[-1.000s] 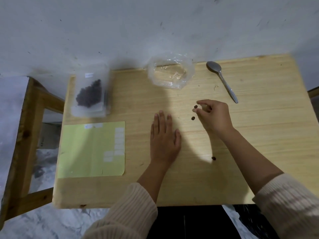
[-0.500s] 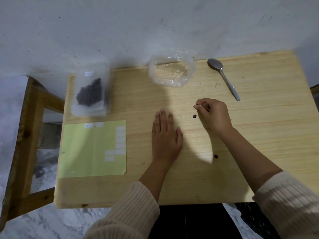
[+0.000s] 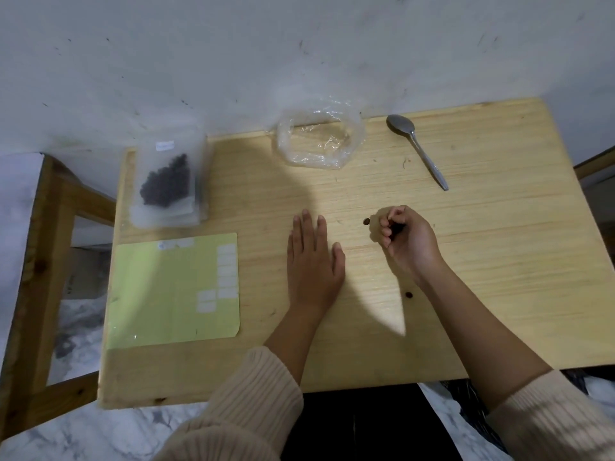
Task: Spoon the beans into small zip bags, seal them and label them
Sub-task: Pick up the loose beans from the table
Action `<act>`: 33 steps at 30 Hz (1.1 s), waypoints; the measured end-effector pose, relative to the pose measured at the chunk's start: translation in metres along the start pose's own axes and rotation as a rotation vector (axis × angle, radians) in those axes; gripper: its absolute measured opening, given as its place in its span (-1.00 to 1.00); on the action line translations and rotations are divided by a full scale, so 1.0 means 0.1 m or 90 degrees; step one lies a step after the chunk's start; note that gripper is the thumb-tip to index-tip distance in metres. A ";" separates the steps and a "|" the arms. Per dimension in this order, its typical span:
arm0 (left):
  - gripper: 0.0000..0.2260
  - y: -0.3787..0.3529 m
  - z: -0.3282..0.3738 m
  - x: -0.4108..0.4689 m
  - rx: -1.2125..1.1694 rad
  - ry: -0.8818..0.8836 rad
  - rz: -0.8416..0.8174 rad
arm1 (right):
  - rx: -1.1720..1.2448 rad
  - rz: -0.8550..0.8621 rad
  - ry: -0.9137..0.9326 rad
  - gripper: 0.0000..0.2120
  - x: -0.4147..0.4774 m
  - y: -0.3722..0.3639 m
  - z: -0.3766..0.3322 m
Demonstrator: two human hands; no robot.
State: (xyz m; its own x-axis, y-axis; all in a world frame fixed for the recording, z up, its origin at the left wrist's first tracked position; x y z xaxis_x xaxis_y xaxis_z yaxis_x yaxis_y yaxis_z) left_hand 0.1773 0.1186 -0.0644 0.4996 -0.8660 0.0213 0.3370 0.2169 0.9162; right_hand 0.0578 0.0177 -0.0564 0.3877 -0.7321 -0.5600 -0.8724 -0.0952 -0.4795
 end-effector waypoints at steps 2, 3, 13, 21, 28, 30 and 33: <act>-0.50 0.01 0.00 0.00 -0.002 0.000 0.004 | 0.024 0.003 -0.019 -0.76 -0.05 0.02 0.02; -0.50 0.01 0.00 -0.01 -0.002 0.000 0.006 | 0.022 0.006 -0.026 -0.77 -0.05 0.04 0.02; -0.49 0.00 -0.01 0.00 -0.006 0.007 0.004 | -0.621 0.047 0.121 -0.66 -0.06 0.02 -0.18; -0.49 -0.02 -0.01 0.00 -0.003 0.005 -0.002 | -0.712 0.037 0.246 -0.81 0.02 -0.01 -0.27; -0.49 -0.02 -0.02 0.00 0.006 0.006 -0.003 | -0.748 0.019 0.277 -0.80 0.08 -0.03 -0.22; -0.49 -0.02 -0.02 -0.01 0.001 0.008 -0.003 | -0.754 0.017 0.287 -0.88 0.08 -0.03 -0.22; -0.49 -0.03 -0.02 0.00 0.000 0.010 -0.009 | -0.839 -0.004 0.295 -0.85 0.04 -0.09 -0.21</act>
State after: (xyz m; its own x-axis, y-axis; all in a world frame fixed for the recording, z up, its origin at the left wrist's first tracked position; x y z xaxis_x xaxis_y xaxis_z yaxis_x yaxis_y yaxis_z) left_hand 0.1776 0.1190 -0.0682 0.5076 -0.8616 0.0023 0.3434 0.2048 0.9166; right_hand 0.0607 0.0015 -0.0407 0.4860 -0.8583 -0.1646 -0.6055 -0.4665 0.6448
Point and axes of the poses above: each hand's wrist, its own x-axis towards the middle knuckle, its own y-axis out of the back of the hand, z = x × y, the point moved 8 cm from there along x, towards the middle knuckle, and after that the axes turned 1 degree about -x, right-handed, at the moved point
